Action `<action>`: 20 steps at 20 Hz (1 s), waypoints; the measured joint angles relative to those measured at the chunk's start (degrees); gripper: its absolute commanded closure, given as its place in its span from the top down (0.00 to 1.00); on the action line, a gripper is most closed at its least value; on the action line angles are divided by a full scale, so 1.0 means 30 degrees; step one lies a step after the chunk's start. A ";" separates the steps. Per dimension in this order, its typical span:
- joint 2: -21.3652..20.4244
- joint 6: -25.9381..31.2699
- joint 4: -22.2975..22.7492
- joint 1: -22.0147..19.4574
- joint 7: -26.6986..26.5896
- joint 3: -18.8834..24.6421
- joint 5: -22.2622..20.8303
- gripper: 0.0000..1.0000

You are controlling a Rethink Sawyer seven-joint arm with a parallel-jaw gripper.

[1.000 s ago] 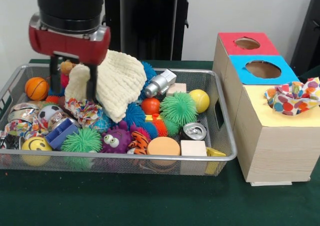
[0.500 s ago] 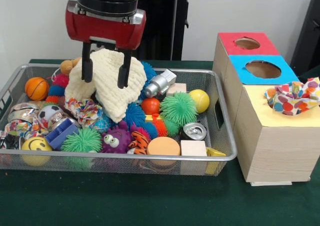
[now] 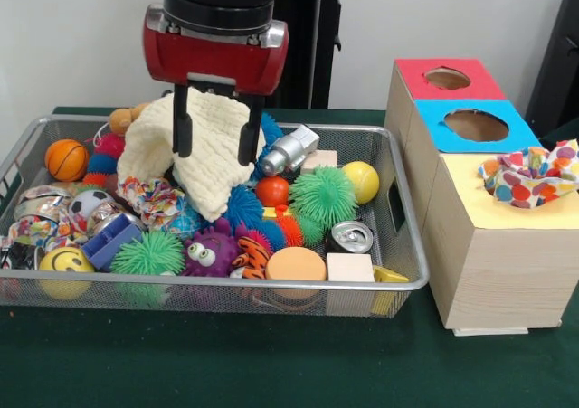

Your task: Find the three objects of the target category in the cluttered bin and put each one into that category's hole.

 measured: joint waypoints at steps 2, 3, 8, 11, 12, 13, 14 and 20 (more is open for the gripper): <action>0.0212 0.0107 -0.0343 0.0006 0.0000 0.0143 -0.0027 1.00; 0.0263 0.0166 -0.0436 0.0004 0.0000 0.0174 -0.0033 1.00; 0.0450 0.0824 -0.1002 0.0006 0.0000 0.0455 -0.0094 1.00; 0.0448 0.0974 -0.1132 0.0000 0.0000 0.0565 -0.0125 1.00; 0.0447 0.0974 -0.1145 -0.0009 0.0000 0.0587 -0.0129 1.00; 0.0446 0.0974 -0.1159 -0.0018 0.0000 0.0609 -0.0133 1.00; 0.0448 0.0974 -0.1173 -0.0037 0.0000 0.0645 -0.0145 1.00; 0.0542 0.1160 -0.1480 -0.0405 -0.0051 0.1091 -0.0204 1.00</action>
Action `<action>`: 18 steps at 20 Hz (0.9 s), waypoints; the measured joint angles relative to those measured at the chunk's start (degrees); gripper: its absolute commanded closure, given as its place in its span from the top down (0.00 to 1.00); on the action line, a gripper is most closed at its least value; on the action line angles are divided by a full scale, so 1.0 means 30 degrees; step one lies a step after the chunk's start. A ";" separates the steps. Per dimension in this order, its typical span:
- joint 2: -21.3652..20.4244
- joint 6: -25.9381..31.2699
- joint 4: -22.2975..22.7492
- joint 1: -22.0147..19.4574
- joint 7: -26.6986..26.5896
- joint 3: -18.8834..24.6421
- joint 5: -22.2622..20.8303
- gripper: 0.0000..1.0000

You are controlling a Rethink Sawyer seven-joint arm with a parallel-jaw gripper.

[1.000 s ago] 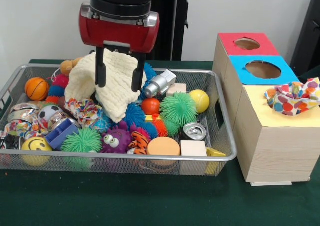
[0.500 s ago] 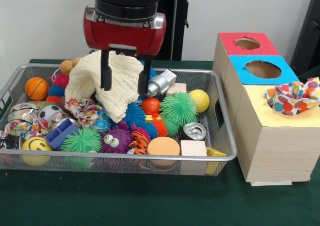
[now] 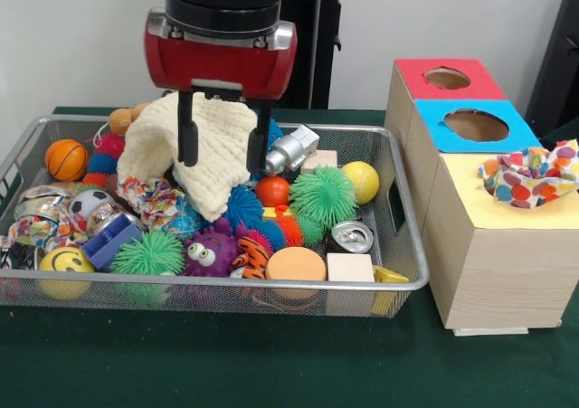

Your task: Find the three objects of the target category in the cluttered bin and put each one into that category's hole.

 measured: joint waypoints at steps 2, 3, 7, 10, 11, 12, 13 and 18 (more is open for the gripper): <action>0.0212 0.0444 -0.0506 -0.0228 -0.0161 0.0163 -0.0016 1.00; 0.0306 0.0693 -0.0725 -0.0334 -0.0247 0.0220 -0.0035 1.00; 0.0389 0.1423 -0.1090 -0.0552 -0.0354 0.0278 -0.0090 1.00; 0.0320 0.1458 -0.1085 -0.0536 -0.0354 0.0309 -0.0145 1.00; 0.0311 0.1458 -0.1085 -0.0537 -0.0354 0.0321 -0.0149 1.00; 0.0303 0.1458 -0.1085 -0.0538 -0.0354 0.0333 -0.0153 1.00; 0.0273 0.1458 -0.1085 -0.0538 -0.0354 0.0361 -0.0168 1.00; 0.0205 0.1458 -0.1086 -0.0546 -0.0354 0.0492 -0.0243 1.00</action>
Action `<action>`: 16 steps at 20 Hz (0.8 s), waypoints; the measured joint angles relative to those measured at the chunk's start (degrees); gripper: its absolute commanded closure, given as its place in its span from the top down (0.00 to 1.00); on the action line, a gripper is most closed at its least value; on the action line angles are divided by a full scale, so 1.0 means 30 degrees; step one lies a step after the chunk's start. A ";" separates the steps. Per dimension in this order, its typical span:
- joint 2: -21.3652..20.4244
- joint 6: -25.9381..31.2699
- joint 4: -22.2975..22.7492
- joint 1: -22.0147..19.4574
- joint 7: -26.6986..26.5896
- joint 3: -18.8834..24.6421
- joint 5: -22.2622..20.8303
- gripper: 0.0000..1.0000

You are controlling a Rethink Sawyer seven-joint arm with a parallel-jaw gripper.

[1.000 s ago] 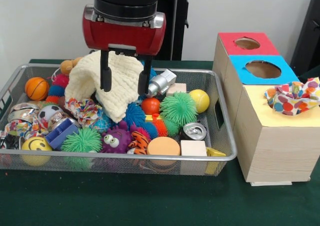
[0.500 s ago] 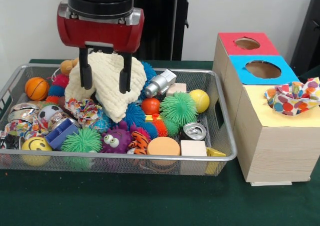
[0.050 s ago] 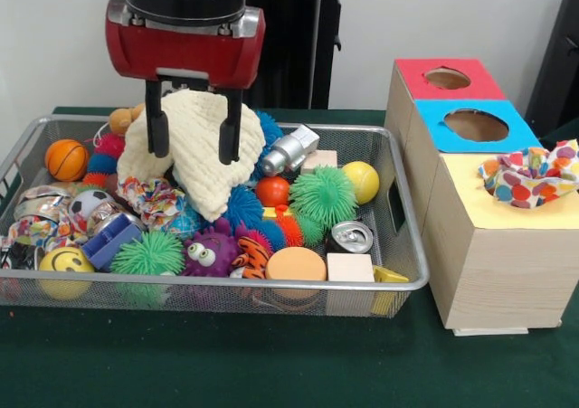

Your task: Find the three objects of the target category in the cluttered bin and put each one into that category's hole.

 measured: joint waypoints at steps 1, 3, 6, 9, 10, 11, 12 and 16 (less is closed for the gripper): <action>0.0009 0.0000 -0.0001 -0.0006 0.0000 0.0034 -0.0016 1.00; 0.0056 0.0000 -0.0010 -0.0043 0.0000 0.0112 -0.0039 1.00; 0.0270 0.0000 -0.0195 -0.0230 -0.0004 0.0393 -0.0302 1.00; 0.0575 -0.0004 -0.0483 -0.0440 -0.0008 0.0679 -0.0588 1.00; 0.0665 0.0000 -0.0580 -0.0485 -0.0031 0.0732 -0.0654 1.00; 0.0822 -0.0004 -0.0740 -0.0561 -0.0090 0.0809 -0.0776 1.00; 0.1115 -0.0004 -0.1042 -0.0695 -0.0252 0.0936 -0.0972 1.00; 0.1722 0.0000 -0.1670 -0.1050 -0.0810 0.1247 -0.1289 1.00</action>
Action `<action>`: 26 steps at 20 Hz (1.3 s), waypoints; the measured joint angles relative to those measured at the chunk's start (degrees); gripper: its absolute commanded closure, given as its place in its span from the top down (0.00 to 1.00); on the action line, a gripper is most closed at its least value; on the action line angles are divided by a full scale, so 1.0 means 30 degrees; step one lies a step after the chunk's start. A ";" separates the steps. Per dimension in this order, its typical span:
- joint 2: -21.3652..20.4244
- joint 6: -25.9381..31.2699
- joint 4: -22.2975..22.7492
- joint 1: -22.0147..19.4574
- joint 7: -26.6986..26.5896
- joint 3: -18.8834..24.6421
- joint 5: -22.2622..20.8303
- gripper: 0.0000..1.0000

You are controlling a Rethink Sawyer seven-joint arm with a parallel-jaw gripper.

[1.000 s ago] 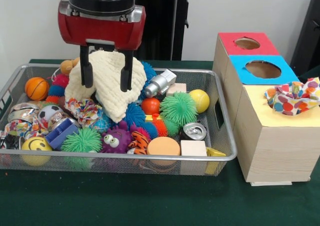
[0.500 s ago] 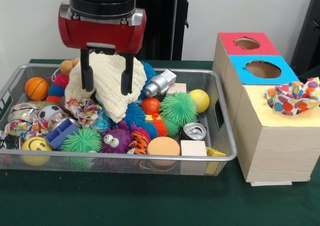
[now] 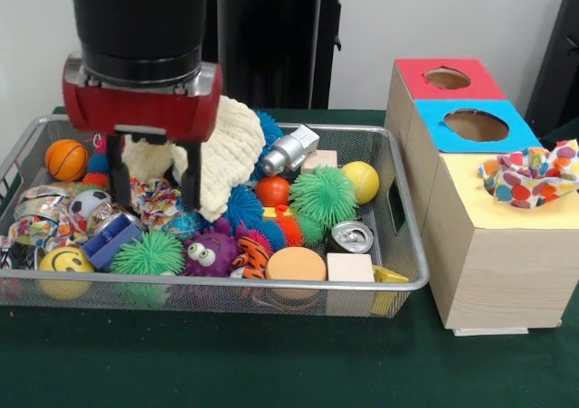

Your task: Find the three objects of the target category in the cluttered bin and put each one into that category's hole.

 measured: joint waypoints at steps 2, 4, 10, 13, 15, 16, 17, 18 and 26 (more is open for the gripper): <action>0.0426 -0.0004 -0.0285 -0.0375 -0.0715 0.0218 -0.0109 1.00; 0.0515 -0.0004 -0.0268 -0.0528 -0.0994 0.0284 -0.0133 1.00; -0.0004 -0.0210 0.1281 -0.1066 -0.1406 0.0317 -0.0141 1.00; -0.0807 -0.0678 0.2892 -0.1125 -0.1406 0.0273 -0.0141 1.00; -0.1341 -0.0939 0.3853 -0.1103 -0.1406 0.0270 -0.0143 1.00; -0.1642 -0.1086 0.4381 -0.1090 -0.1406 0.0270 -0.0141 1.00; -0.1919 -0.1201 0.4833 -0.1071 -0.1406 0.0270 -0.0141 1.00; -0.2196 -0.1316 0.5285 -0.1052 -0.1406 0.0270 -0.0141 1.00; -0.2692 -0.1470 0.6027 -0.0972 -0.1406 0.0292 -0.0157 1.00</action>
